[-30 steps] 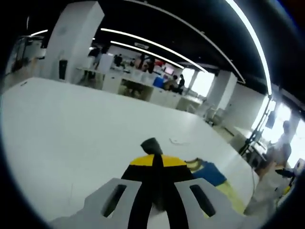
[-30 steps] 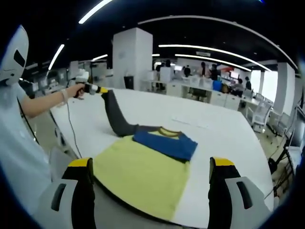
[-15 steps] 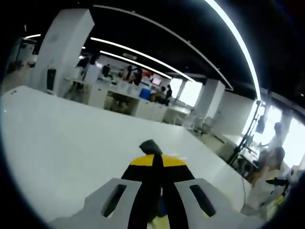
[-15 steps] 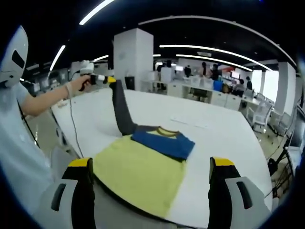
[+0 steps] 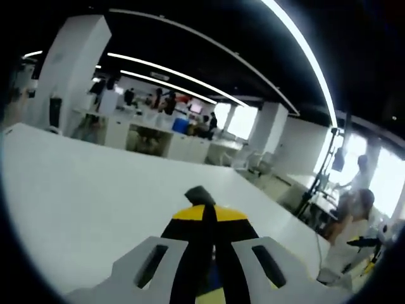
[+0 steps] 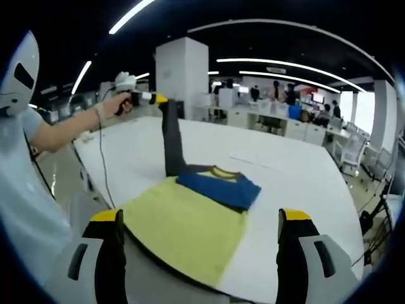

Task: Fold the garment on the visible template until the final outline fits inside the template.

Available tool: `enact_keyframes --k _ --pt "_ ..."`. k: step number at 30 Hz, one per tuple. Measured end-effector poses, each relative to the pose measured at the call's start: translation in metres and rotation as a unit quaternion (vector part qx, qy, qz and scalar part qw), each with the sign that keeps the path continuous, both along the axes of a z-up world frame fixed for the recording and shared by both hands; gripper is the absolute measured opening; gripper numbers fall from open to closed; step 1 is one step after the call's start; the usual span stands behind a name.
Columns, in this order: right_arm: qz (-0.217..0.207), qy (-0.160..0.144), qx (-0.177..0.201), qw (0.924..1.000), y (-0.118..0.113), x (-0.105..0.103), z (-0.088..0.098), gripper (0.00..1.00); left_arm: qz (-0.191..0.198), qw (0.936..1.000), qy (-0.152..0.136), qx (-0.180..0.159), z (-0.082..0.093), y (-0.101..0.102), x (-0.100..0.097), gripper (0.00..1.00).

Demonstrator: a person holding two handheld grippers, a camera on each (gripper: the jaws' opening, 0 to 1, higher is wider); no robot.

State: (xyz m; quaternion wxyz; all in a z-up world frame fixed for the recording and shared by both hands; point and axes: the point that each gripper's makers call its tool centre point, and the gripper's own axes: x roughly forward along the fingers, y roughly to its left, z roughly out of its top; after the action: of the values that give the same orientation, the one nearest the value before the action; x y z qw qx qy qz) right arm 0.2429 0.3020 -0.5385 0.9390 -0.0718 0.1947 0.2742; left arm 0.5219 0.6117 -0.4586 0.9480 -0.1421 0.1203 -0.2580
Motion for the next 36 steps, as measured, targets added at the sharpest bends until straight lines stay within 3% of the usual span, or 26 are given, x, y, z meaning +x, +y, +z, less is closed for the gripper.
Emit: enact_keyframes --k 19,29,36 --pt "0.008 0.0 0.013 0.9999 -0.02 0.001 0.002 1.0 -0.052 0.9986 0.008 0.012 -0.011 -0.081 0.011 0.0" --pt "0.023 0.003 0.022 0.9995 -0.02 0.009 -0.001 1.0 -0.063 0.9975 0.023 0.022 -0.03 -0.113 0.014 0.0" --pt "0.023 0.009 0.027 0.9993 -0.021 0.01 -0.006 1.0 -0.071 0.996 0.049 0.023 -0.055 -0.133 0.014 0.0"
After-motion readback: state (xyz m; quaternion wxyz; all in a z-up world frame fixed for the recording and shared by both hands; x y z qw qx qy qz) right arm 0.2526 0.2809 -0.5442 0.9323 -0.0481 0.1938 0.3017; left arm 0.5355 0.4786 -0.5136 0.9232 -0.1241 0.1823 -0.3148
